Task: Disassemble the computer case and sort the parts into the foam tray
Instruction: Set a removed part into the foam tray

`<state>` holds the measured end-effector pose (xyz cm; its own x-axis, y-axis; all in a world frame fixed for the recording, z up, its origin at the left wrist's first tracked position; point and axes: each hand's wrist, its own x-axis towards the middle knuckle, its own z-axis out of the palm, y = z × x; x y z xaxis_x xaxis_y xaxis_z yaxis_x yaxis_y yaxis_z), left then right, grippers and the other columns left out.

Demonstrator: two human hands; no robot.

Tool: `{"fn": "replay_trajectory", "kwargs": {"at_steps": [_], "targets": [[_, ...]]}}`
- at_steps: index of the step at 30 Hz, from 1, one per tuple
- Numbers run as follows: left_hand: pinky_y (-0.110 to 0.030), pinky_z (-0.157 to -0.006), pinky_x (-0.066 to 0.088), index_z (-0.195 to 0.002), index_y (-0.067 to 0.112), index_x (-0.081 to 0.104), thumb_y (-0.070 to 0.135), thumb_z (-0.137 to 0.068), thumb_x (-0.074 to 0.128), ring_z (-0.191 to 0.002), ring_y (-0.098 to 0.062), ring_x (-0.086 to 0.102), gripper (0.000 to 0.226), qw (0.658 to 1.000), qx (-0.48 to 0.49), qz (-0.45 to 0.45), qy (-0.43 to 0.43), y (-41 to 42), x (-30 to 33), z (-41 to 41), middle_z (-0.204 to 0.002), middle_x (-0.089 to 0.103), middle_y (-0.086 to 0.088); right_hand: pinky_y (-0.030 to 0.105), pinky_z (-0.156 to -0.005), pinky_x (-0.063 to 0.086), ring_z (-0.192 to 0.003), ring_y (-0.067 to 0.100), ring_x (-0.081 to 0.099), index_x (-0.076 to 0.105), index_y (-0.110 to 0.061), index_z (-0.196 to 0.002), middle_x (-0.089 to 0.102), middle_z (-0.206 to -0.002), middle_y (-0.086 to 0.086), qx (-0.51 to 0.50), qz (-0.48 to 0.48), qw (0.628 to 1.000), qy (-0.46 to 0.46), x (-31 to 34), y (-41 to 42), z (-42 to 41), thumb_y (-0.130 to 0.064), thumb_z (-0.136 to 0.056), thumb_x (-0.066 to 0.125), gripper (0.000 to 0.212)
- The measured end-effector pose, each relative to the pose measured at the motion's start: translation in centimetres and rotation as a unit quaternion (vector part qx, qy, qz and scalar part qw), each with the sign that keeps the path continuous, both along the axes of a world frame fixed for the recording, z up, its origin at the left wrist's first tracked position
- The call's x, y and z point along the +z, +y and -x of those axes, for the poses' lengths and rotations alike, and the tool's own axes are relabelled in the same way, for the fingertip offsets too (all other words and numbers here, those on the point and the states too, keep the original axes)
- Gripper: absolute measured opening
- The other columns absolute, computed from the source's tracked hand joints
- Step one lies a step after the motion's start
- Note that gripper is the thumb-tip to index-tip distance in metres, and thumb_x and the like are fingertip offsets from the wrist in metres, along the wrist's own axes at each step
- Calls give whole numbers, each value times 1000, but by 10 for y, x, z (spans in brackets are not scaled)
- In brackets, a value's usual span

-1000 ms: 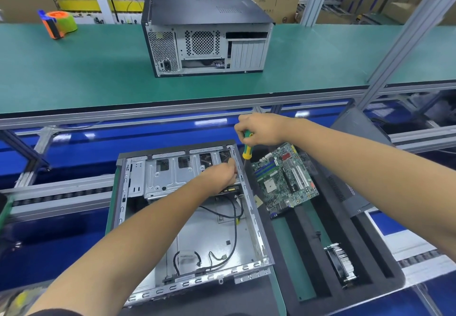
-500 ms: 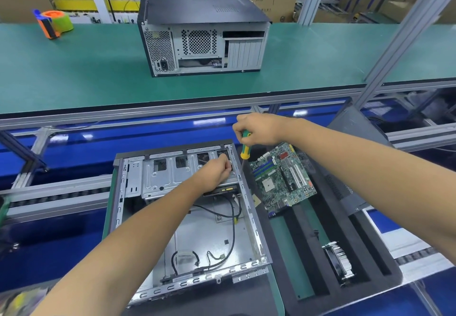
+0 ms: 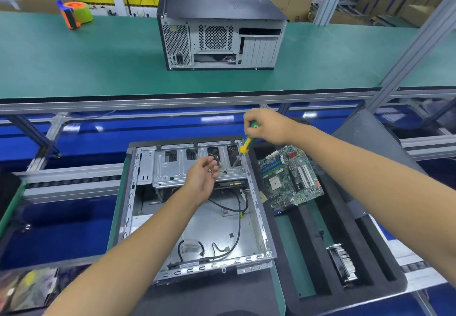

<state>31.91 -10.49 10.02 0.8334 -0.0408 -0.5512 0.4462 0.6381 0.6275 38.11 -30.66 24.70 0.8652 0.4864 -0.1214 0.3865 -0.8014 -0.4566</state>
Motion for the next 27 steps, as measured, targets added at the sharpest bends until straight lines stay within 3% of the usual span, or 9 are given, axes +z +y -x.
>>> {"fn": "replay_trajectory", "kwargs": {"at_steps": [3,6,9,12,15,17,22,24,27], "targets": [[-20,-53,55,-96,0,56,9,-110,42,-68,-17,58,21,994,64,77,45,10,4,19,-88,62,-12,31,-54,38,-56,21,46,61,-9,-77,65,-80,15,-147,-156,976,32,-22,1,15,-12,-95,62,18],[-22,-64,60,-104,-6,56,7,-110,42,-79,-19,67,20,989,83,99,69,13,7,31,-96,65,-16,31,-51,45,-53,21,51,61,-1,-86,60,-78,13,-278,-274,915,100,-54,4,37,-12,-97,59,15],[-22,-66,61,-117,-6,53,5,-110,41,-84,-19,68,18,989,67,111,68,8,10,37,-97,67,-17,28,-49,49,-50,16,55,55,-6,-91,57,-78,14,-378,-433,792,207,-81,17,61,-8,-97,58,7],[-23,-79,59,-128,-5,51,2,-110,37,-104,-22,67,24,991,32,113,56,3,12,41,-115,67,-19,29,-54,55,-56,19,62,50,-6,-103,57,-84,17,-409,-571,658,271,-101,30,87,-6,-98,53,6],[-29,-98,55,-127,-5,52,-2,-109,34,-111,-22,67,26,995,-5,91,35,0,7,44,-116,69,-18,33,-59,59,-63,25,69,46,-7,-106,55,-88,19,-387,-627,595,321,-114,33,112,0,-97,46,11],[-25,-91,56,-123,-3,55,0,-110,33,-100,-17,72,26,999,-24,43,19,-5,2,48,-105,73,-14,35,-62,61,-66,25,71,47,-3,-104,54,-87,18,-379,-627,583,350,-118,29,126,2,-95,39,13],[-17,-63,56,-106,3,64,19,-111,43,-70,-6,73,27,992,-103,-66,11,-24,-1,67,-82,78,-3,43,-72,55,-70,26,61,52,-4,-92,50,-78,11,-378,-594,603,375,-123,-3,144,4,-83,25,29],[-15,-53,49,-103,5,67,23,-110,46,-58,-4,61,28,989,-118,-84,8,-36,4,73,-75,71,1,42,-74,52,-70,25,57,51,-7,-88,52,-76,10,-386,-564,628,372,-125,-22,150,4,-80,22,32],[-15,-48,37,-107,2,65,21,-110,44,-56,-6,47,29,986,-134,-99,-3,-57,14,82,-73,61,0,40,-74,51,-68,25,56,51,-9,-86,53,-76,9,-407,-501,675,357,-133,-57,161,5,-79,22,33]]}}
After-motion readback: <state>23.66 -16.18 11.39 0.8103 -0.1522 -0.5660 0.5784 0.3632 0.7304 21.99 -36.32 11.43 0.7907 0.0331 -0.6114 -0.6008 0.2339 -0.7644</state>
